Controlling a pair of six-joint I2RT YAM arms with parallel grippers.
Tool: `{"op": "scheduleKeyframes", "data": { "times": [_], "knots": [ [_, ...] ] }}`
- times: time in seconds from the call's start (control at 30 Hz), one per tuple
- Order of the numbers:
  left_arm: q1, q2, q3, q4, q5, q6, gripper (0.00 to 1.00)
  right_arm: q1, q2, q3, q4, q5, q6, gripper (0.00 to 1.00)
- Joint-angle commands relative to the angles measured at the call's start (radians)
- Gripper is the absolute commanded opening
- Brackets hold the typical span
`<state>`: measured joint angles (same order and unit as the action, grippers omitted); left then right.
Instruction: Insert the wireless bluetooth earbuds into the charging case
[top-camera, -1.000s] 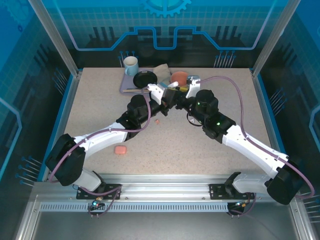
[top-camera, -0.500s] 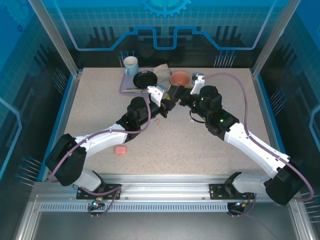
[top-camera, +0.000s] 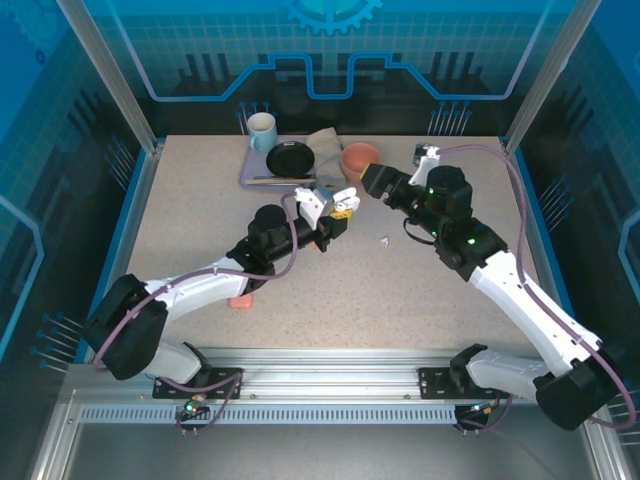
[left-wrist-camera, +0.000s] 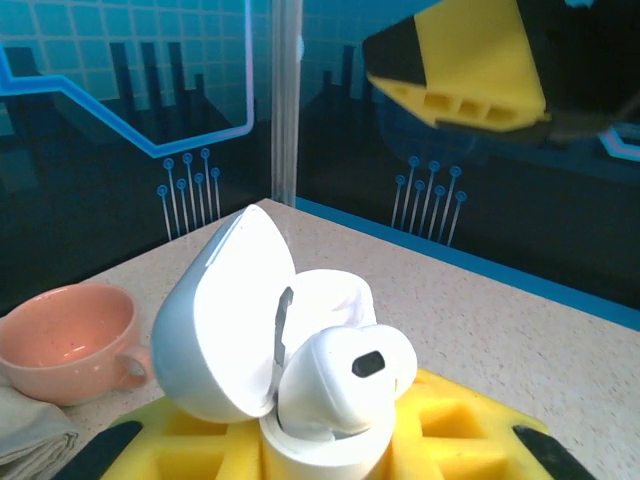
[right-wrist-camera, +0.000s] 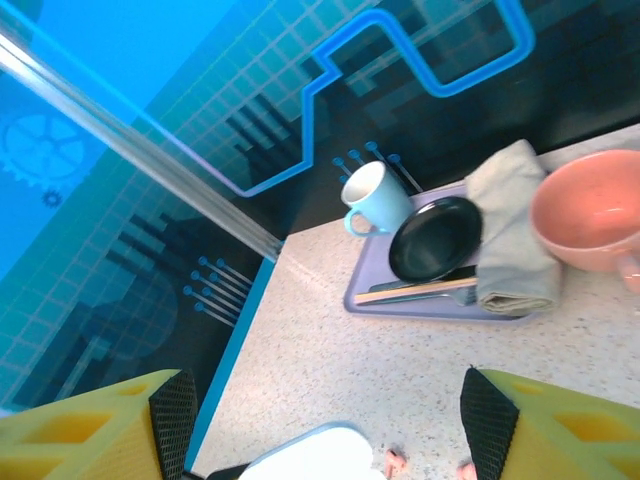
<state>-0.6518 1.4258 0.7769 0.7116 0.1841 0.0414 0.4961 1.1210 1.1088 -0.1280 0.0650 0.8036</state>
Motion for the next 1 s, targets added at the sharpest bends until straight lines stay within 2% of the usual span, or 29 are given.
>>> {"op": "scheduleKeyframes", "data": {
  "times": [0.0,0.13,0.23,0.43,0.57,0.77,0.97],
  "knots": [
    [0.047,-0.060,-0.031,0.038,0.115,0.024,0.00,-0.014,-0.017,0.086,-0.244,-0.065,-0.042,0.73],
    [0.083,-0.086,-0.038,-0.016,0.193,0.037,0.00,-0.016,0.018,0.167,-0.429,-0.184,-0.137,0.70],
    [0.106,-0.088,-0.041,-0.033,0.252,0.034,0.00,-0.014,0.046,0.206,-0.513,-0.280,-0.180,0.61],
    [0.118,-0.073,-0.021,-0.073,0.302,0.033,0.00,0.010,0.065,0.210,-0.498,-0.394,-0.139,0.32],
    [0.118,-0.054,-0.006,-0.075,0.306,0.023,0.00,0.065,0.094,0.204,-0.433,-0.412,-0.083,0.23],
    [0.118,-0.031,0.011,-0.072,0.316,0.003,0.00,0.151,0.147,0.209,-0.369,-0.397,-0.045,0.19],
    [0.119,-0.029,0.020,-0.072,0.320,-0.002,0.00,0.177,0.190,0.216,-0.343,-0.390,-0.040,0.18]
  ]
}}
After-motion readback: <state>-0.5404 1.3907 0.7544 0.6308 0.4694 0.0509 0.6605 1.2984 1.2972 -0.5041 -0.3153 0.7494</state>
